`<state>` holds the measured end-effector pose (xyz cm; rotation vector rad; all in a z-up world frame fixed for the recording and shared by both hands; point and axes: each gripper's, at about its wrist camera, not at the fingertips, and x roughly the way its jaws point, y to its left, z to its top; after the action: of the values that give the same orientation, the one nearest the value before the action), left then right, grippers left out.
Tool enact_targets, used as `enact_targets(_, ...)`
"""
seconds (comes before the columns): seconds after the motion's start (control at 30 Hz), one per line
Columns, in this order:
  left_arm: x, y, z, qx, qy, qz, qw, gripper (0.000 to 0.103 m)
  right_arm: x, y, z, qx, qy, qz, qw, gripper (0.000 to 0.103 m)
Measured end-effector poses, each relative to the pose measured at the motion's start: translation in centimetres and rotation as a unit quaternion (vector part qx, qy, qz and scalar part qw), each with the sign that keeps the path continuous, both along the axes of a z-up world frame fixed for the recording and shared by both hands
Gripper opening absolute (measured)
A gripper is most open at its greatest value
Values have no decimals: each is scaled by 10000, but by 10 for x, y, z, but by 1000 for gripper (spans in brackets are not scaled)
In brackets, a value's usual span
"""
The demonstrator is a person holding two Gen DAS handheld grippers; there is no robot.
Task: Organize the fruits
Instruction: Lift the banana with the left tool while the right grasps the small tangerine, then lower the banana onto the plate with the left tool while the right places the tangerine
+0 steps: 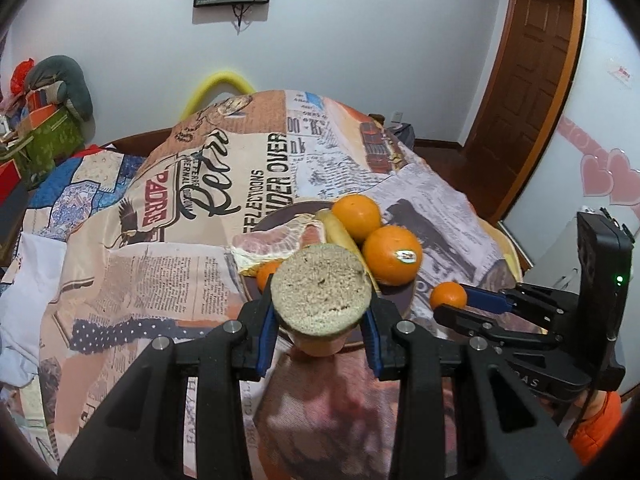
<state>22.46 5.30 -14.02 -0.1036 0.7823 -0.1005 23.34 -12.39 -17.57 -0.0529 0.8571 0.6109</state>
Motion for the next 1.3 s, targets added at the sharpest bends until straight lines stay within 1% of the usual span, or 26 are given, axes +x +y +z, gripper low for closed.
enact_targets(0.3, 32, 5, -24, 97, 316, 36, 9994, 36, 14, 9, -16, 8, 197, 60, 9998, 32)
enact_targets(0.67, 64, 4, -32, 50, 251, 107, 9996, 36, 30, 16, -31, -25, 368, 120, 9992, 32)
enact_targets(0.77, 70, 6, -34, 28, 240, 135, 9996, 36, 30, 17, -31, -23, 314, 158, 9994, 33)
enact_targets(0.87, 73, 6, -37, 142, 252, 185, 9994, 36, 30, 19, -31, -34, 290, 179, 9994, 33)
enact_targets(0.97, 75, 7, -39, 143, 278, 221, 9993, 37, 31, 20, -32, -51, 292, 188, 9994, 33)
enact_targets(1.03, 75, 10, -40, 111, 318, 265, 9991, 40, 31, 20, -31, -48, 313, 192, 9993, 33)
enact_targets(1.07, 76, 12, -40, 76, 346, 270, 9990, 45, 32, 20, -31, -50, 323, 194, 9993, 33)
enact_targets(1.1, 76, 13, -41, 30, 373, 275, 9989, 50, 32, 21, -31, -54, 331, 195, 9992, 33)
enact_targets(1.13, 76, 15, -43, -23, 413, 312, 9987, 51, 32, 20, -31, -54, 339, 192, 9992, 35)
enact_targets(1.17, 77, 16, -43, -37, 431, 335, 9985, 51, 31, 20, -30, -56, 342, 191, 9992, 37)
enact_targets(1.23, 75, 18, -44, -33, 473, 359, 9982, 51, 30, 20, -29, -72, 317, 157, 9993, 46)
enact_targets(1.3, 74, 19, -44, -57, 491, 369, 9981, 51, 28, 19, -28, -79, 277, 144, 9995, 47)
